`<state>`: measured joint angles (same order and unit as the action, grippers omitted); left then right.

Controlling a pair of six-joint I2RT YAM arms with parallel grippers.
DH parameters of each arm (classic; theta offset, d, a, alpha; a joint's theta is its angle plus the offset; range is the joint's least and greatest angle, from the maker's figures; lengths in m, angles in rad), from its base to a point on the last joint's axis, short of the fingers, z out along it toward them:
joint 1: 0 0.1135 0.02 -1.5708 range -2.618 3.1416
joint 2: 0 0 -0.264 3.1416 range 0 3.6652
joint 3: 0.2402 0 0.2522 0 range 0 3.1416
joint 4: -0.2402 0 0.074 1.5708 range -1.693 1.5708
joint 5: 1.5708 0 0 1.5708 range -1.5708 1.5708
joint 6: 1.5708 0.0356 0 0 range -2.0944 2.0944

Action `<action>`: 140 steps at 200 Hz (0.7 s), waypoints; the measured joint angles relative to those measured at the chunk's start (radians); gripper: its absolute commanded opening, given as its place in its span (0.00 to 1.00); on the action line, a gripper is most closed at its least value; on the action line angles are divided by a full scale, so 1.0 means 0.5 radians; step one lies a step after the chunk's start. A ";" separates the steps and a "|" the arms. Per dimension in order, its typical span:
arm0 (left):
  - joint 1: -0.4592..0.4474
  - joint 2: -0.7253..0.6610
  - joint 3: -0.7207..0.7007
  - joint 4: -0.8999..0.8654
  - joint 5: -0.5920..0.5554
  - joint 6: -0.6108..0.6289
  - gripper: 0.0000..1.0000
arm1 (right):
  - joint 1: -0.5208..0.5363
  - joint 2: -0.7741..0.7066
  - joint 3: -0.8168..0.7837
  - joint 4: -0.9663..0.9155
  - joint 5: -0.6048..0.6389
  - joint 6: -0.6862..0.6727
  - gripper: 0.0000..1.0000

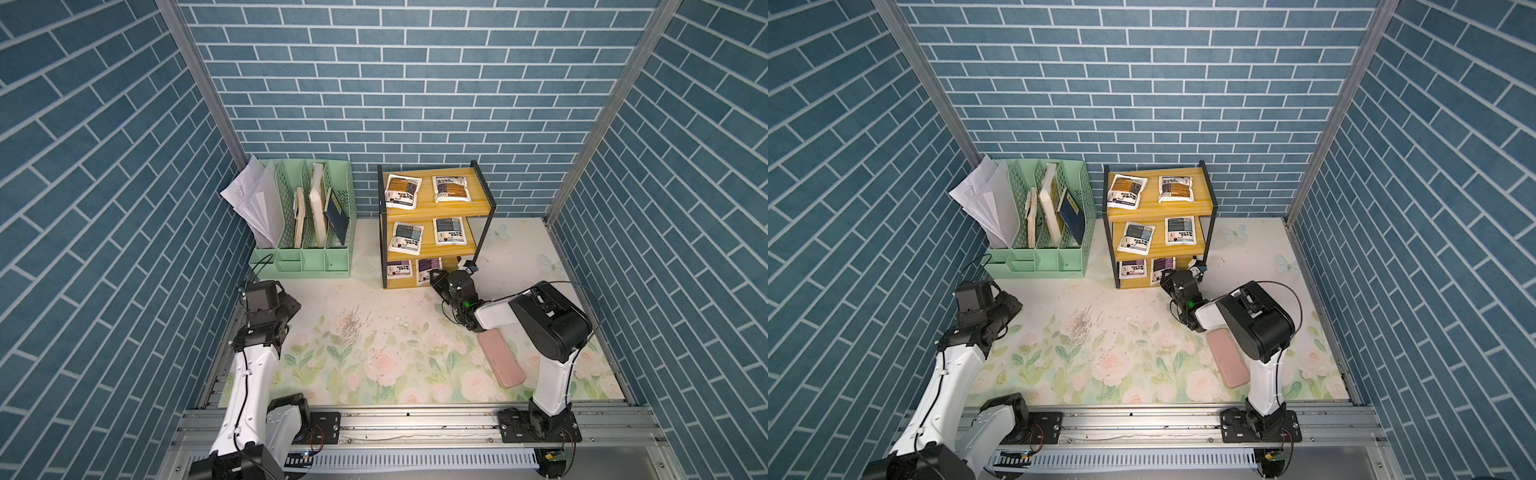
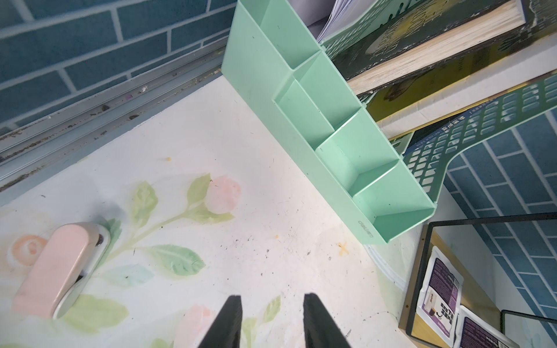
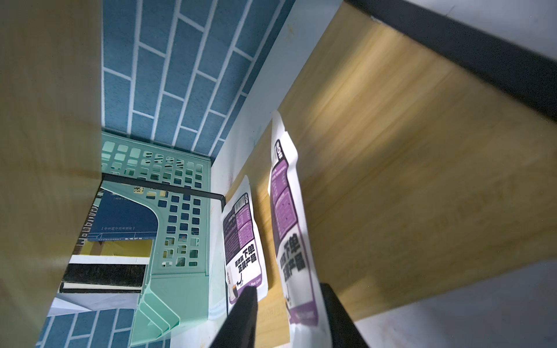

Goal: Place the bagged coffee beans on the shelf by color
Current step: Place the coffee beans on the shelf.

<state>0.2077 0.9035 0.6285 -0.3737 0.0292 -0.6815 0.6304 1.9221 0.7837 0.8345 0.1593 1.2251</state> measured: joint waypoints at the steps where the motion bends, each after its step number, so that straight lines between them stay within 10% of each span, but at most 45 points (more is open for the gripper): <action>1: -0.001 0.000 0.000 0.000 0.000 0.000 0.39 | 0.000 -0.002 -0.003 -0.002 0.000 0.001 0.41; 56: -0.007 -0.001 -0.006 0.002 -0.002 0.003 0.39 | -0.027 -0.259 -0.272 -0.136 0.103 0.086 0.60; 140: -0.008 -0.001 -0.028 0.004 0.003 0.003 0.39 | -0.072 -0.717 -0.950 0.188 -0.254 0.547 0.46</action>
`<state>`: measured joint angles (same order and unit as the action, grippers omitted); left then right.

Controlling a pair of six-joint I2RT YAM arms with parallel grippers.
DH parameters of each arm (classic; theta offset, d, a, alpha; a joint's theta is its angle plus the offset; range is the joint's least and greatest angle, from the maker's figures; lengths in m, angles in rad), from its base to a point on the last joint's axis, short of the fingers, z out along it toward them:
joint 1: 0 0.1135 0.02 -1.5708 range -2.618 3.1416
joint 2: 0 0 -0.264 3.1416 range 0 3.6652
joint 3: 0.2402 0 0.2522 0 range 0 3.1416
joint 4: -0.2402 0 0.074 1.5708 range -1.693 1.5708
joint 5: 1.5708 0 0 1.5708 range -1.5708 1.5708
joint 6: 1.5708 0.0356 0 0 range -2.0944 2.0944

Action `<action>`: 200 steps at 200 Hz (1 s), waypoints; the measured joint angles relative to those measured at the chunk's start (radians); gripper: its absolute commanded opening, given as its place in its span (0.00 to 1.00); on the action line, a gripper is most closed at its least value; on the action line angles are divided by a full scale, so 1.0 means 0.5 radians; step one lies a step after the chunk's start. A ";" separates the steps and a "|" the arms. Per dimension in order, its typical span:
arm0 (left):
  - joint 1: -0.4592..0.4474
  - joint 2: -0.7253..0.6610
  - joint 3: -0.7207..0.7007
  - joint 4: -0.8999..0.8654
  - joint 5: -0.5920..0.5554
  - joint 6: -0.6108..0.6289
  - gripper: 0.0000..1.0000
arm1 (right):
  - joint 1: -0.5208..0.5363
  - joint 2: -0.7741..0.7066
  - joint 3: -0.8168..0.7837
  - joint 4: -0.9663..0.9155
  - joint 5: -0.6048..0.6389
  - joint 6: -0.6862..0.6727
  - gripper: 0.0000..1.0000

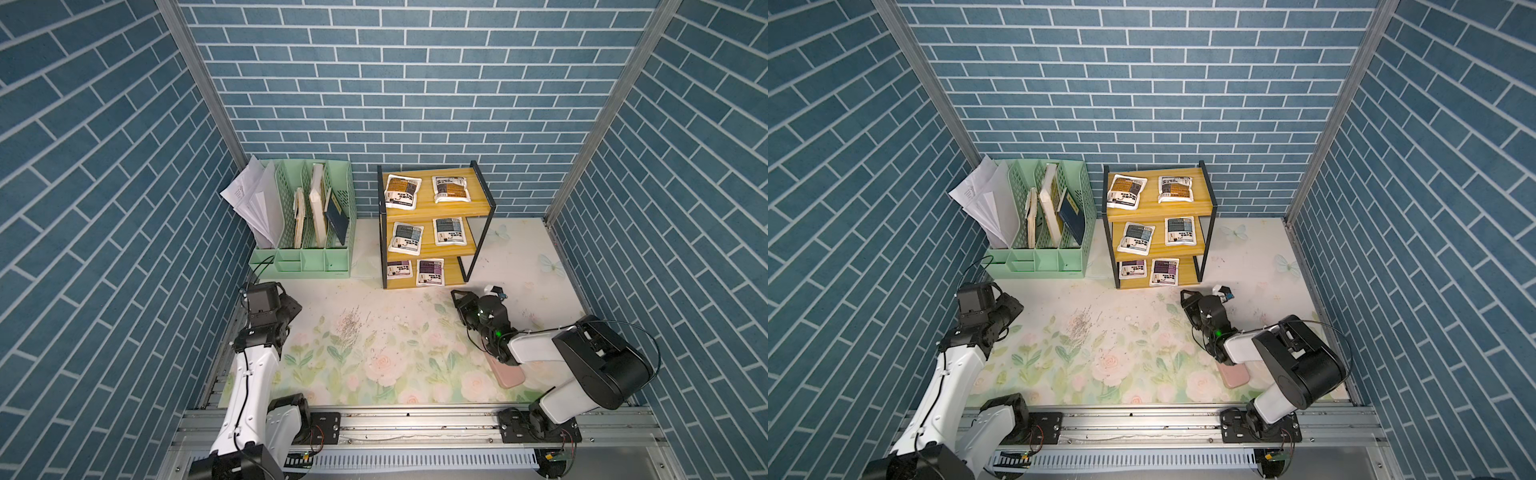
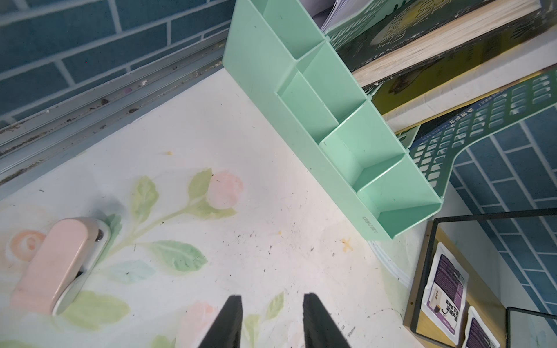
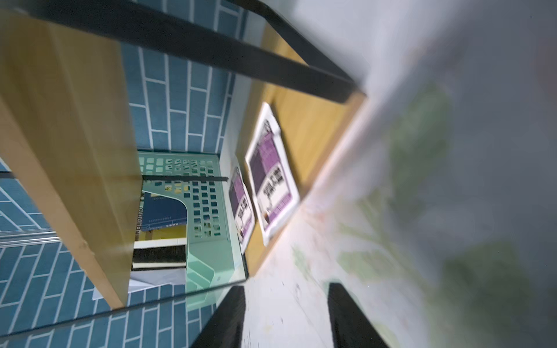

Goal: Place the bagged coffee beans on the shelf by color
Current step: Place the coffee beans on the shelf.

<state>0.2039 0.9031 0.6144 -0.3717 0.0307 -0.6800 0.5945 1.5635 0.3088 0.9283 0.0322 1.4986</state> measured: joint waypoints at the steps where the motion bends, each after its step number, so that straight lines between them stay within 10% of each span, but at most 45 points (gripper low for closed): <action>1: 0.000 0.000 0.000 0.000 0.000 0.000 0.39 | 0.000 0.004 -0.007 0.008 -0.003 0.008 0.45; 200: 0.000 -0.048 -0.026 -0.036 -0.018 0.021 0.39 | 0.010 0.848 0.580 0.381 -0.096 0.257 0.26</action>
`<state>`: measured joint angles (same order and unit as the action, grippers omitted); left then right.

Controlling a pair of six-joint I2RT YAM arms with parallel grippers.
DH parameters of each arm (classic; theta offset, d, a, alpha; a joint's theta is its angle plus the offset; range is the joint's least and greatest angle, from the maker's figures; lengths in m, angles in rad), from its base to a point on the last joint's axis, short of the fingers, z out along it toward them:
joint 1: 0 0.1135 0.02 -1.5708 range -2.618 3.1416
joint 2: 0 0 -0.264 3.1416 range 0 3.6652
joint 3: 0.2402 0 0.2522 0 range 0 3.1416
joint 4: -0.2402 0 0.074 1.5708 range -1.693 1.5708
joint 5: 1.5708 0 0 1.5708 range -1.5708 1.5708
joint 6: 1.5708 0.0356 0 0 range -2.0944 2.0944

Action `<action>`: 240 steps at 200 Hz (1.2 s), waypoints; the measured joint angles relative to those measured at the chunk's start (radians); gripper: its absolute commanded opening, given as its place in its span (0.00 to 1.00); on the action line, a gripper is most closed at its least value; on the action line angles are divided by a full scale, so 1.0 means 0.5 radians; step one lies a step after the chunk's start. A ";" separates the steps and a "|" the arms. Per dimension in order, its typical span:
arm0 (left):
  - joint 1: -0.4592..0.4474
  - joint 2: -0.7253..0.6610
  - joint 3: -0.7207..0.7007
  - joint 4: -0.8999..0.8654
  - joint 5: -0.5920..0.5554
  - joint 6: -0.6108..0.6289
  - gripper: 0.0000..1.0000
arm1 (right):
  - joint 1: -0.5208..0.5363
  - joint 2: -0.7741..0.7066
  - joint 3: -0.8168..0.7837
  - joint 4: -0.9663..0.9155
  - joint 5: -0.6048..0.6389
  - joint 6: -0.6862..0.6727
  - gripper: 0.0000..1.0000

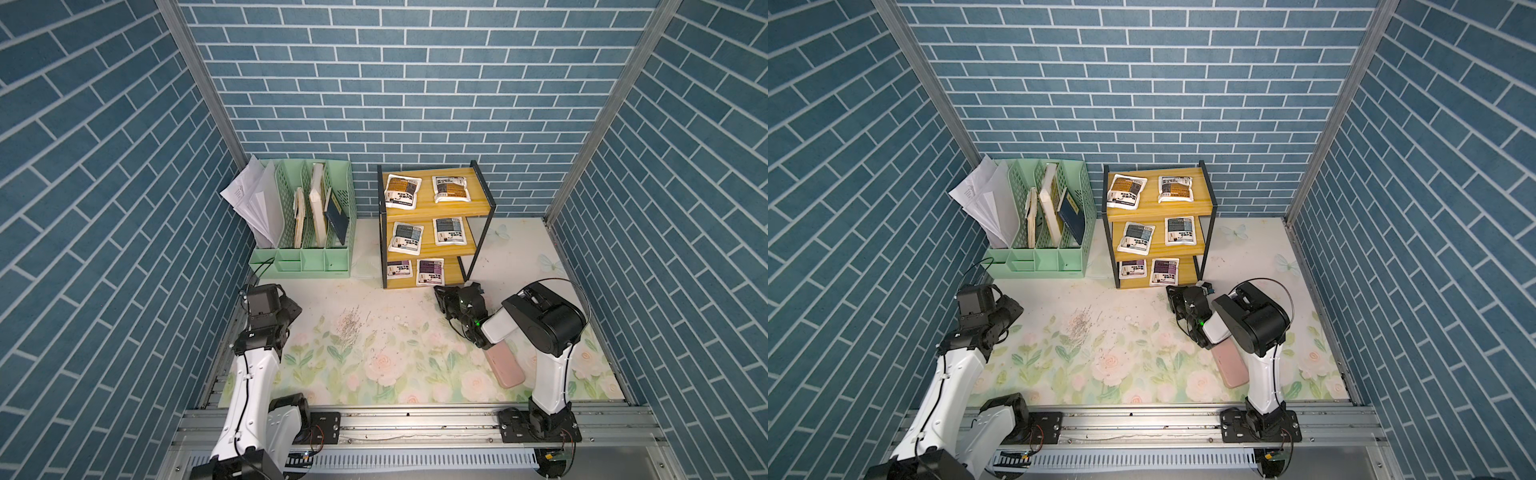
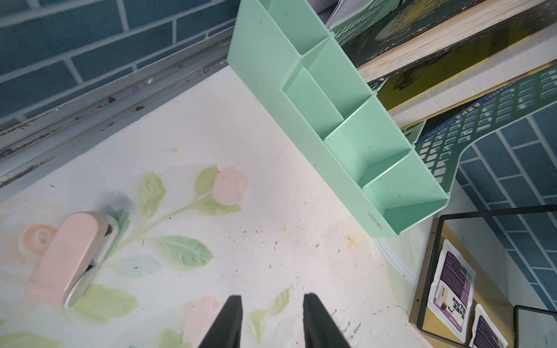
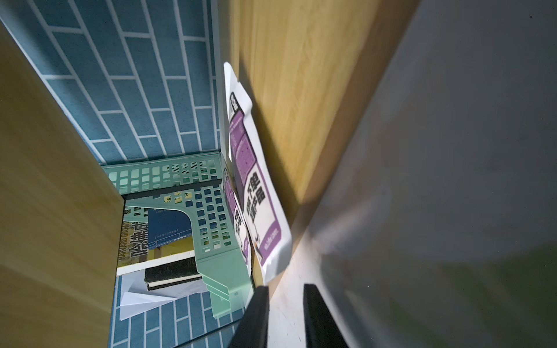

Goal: Place the bagged coffee beans on the shelf by color
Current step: Place the coffee beans on the shelf.

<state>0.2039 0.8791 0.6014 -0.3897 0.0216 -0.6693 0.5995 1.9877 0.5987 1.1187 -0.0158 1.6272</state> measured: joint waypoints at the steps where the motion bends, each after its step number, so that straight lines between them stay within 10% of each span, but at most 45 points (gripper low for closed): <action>1: 0.000 0.000 0.000 0.000 0.000 0.000 0.39 | -0.001 0.002 0.002 0.001 0.000 0.000 0.26; 115: 0.000 0.009 0.000 0.001 -0.002 0.003 0.40 | -0.031 0.105 0.091 0.061 -0.005 0.002 0.00; 240: 0.000 0.009 -0.023 0.005 0.005 0.002 0.40 | -0.053 0.101 0.219 -0.123 0.124 -0.012 0.00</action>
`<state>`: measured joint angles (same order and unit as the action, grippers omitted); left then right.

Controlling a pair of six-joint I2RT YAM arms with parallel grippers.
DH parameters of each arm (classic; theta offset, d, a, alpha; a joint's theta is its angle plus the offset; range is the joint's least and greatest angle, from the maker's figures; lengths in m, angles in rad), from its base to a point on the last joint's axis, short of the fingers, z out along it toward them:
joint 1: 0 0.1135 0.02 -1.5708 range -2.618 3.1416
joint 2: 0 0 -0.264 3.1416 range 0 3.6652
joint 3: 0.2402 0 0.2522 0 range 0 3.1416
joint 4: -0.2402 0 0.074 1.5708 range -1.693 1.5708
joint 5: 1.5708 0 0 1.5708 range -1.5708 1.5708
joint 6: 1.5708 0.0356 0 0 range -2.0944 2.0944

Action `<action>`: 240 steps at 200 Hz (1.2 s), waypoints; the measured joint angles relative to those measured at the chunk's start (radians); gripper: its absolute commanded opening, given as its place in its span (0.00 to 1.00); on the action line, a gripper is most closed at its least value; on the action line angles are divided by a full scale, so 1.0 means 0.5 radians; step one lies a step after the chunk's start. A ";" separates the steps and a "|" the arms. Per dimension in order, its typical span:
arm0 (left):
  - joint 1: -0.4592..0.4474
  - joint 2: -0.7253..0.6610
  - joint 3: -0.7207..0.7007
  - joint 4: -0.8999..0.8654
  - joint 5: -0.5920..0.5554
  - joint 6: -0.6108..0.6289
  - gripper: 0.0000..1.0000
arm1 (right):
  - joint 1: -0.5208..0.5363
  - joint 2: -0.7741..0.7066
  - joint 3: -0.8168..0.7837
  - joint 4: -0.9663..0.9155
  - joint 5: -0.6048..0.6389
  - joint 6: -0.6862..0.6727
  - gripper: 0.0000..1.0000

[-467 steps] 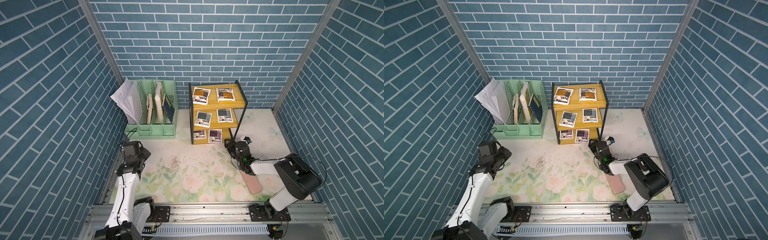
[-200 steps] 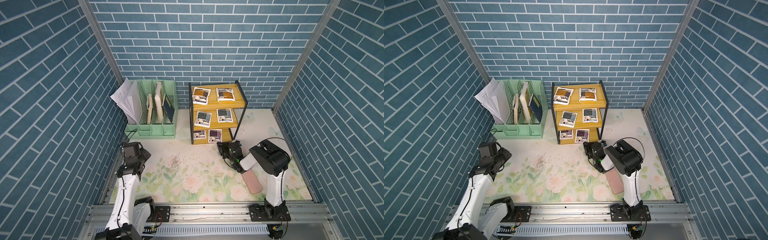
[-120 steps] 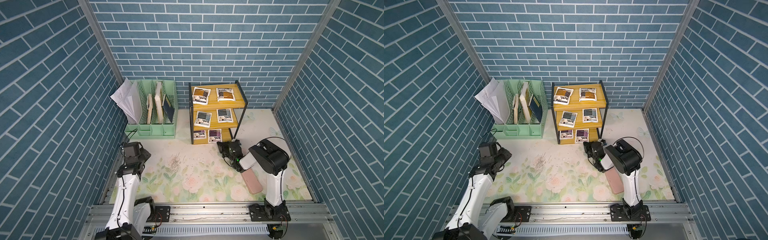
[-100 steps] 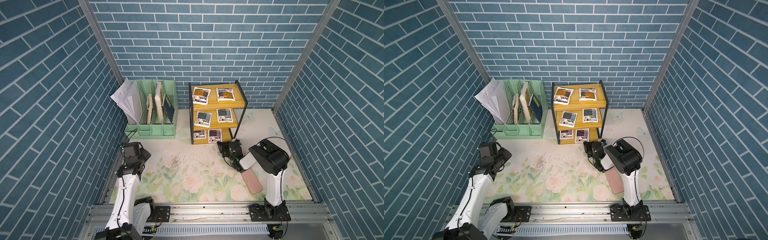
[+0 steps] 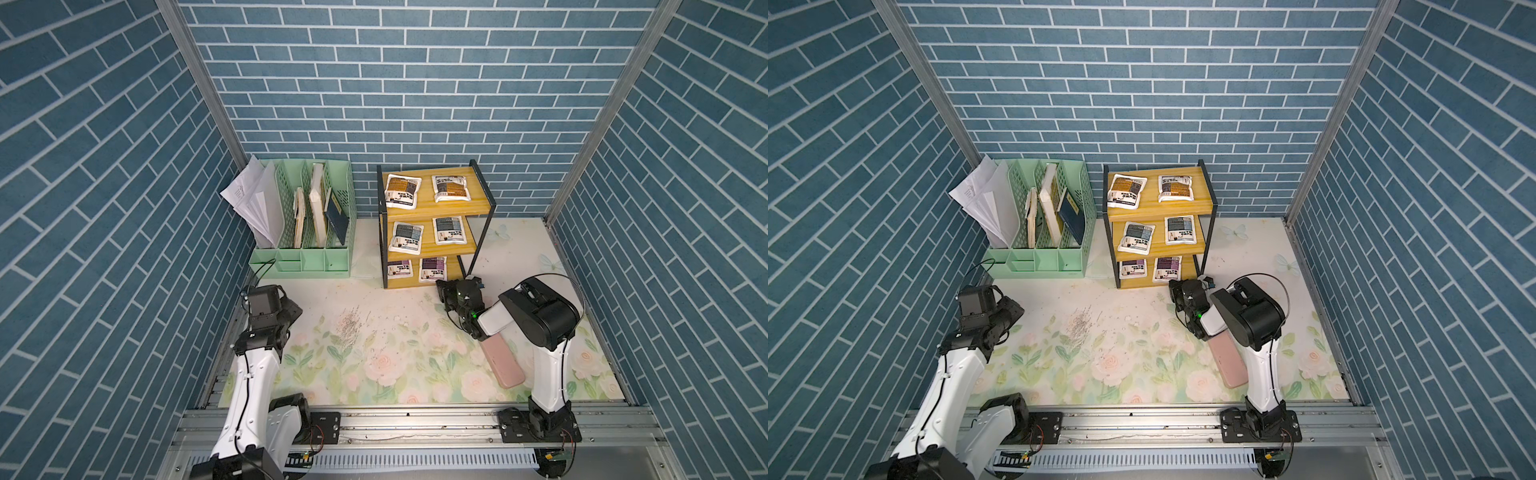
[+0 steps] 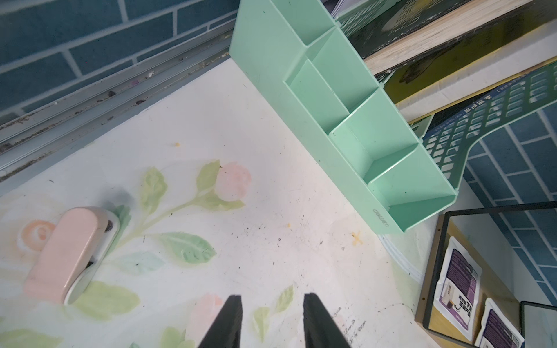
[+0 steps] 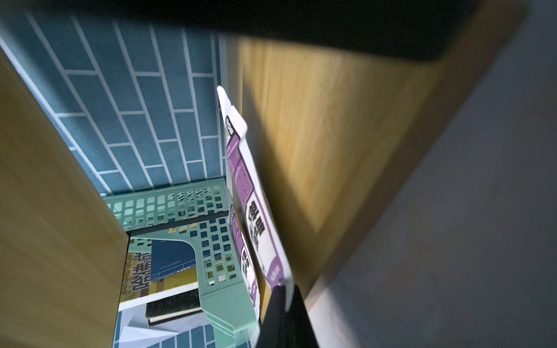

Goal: Place the bagged coffee beans on the shelf by color
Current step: Place the coffee beans on the shelf.

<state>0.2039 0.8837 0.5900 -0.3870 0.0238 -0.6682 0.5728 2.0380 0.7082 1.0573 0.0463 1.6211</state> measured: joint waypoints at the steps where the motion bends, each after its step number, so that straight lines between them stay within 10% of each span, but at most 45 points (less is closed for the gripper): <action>1: 0.000 0.000 0.000 0.000 0.000 0.000 0.40 | 0.000 0.000 0.004 -0.005 0.002 -0.002 0.00; 209: -0.011 -0.001 -0.067 0.046 0.092 0.018 0.39 | -0.151 -0.129 0.267 -0.394 -0.079 -0.481 0.00; 240: -0.011 -0.001 -0.082 0.060 0.098 0.022 0.40 | -0.157 -0.123 0.325 -0.497 -0.085 -0.547 0.12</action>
<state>0.1982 0.8833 0.5491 -0.3573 0.0727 -0.6571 0.4942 1.9766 0.8707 0.8089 0.0036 1.3476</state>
